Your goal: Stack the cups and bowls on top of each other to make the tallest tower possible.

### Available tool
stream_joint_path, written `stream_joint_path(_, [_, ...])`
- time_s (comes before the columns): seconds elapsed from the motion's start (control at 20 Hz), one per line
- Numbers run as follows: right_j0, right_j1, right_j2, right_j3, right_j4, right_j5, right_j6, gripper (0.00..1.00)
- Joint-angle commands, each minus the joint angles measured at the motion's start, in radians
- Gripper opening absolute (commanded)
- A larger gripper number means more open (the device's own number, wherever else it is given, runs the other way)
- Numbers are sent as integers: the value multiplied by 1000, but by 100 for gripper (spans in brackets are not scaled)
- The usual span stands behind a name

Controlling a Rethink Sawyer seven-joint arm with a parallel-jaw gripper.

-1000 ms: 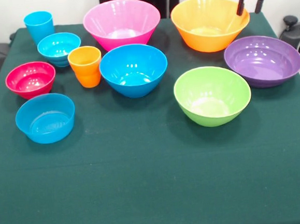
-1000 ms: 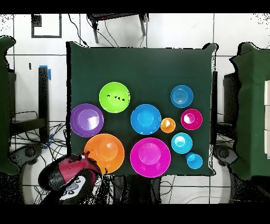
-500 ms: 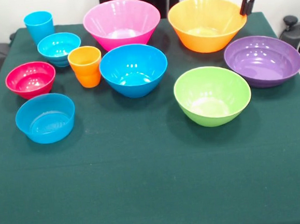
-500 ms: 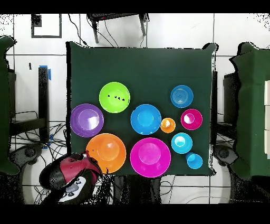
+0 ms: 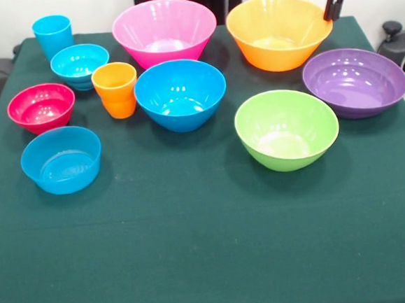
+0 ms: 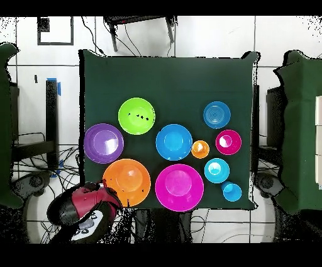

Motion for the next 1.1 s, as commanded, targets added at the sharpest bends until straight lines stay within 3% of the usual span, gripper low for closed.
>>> stream_joint_path(0.05, [4,39,50,-55,29,48,166,0])
stream_joint_path(1.1, [13,38,38,-67,24,65,155,0])
